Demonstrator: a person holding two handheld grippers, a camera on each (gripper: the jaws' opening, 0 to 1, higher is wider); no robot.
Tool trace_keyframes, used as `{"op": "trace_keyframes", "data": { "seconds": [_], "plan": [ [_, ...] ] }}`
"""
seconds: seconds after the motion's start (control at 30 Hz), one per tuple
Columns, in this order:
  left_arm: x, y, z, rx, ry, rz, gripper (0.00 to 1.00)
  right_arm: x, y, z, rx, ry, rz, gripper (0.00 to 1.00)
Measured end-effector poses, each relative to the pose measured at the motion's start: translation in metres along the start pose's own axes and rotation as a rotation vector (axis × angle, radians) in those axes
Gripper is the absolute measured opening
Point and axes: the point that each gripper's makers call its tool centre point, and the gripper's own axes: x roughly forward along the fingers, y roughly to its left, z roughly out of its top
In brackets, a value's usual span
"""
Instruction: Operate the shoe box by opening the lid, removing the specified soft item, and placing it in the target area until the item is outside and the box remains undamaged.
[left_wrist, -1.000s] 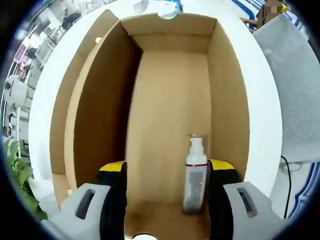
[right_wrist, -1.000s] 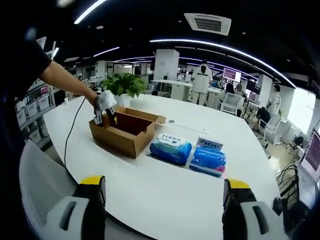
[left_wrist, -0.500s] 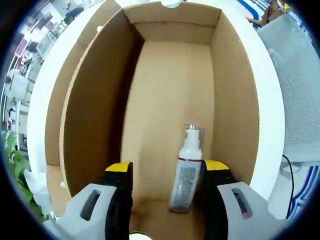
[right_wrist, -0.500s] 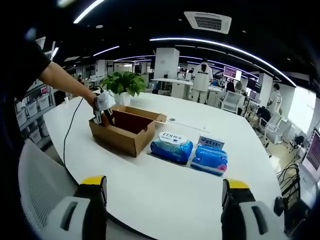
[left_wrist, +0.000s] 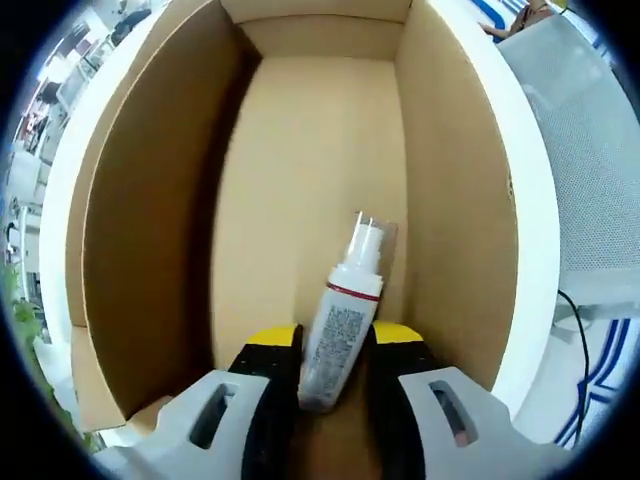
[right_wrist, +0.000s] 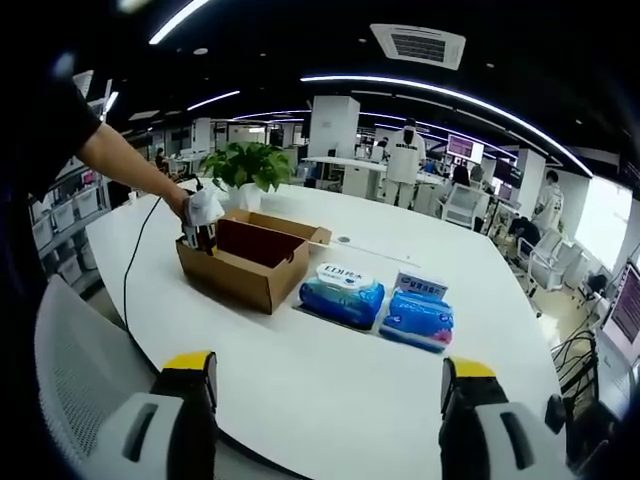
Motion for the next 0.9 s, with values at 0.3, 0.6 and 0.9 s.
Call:
{"op": "trace_keyframes", "data": {
  "seconds": [0.3,0.6,0.9],
  "plan": [
    [-0.002,-0.001,0.002,0.069,0.002,0.016,0.21,0.001,0.001,0.001,0.001,-0.007,0.003,0.92],
    [-0.013,0.001,0.005,0.091,-0.011,0.044,0.19,0.001,0.004,0.004,-0.003,-0.026,0.015,0.92],
    [-0.026,-0.001,0.007,0.081,-0.025,0.075,0.19,0.000,0.006,0.011,-0.017,-0.046,0.028,0.92]
  ]
}}
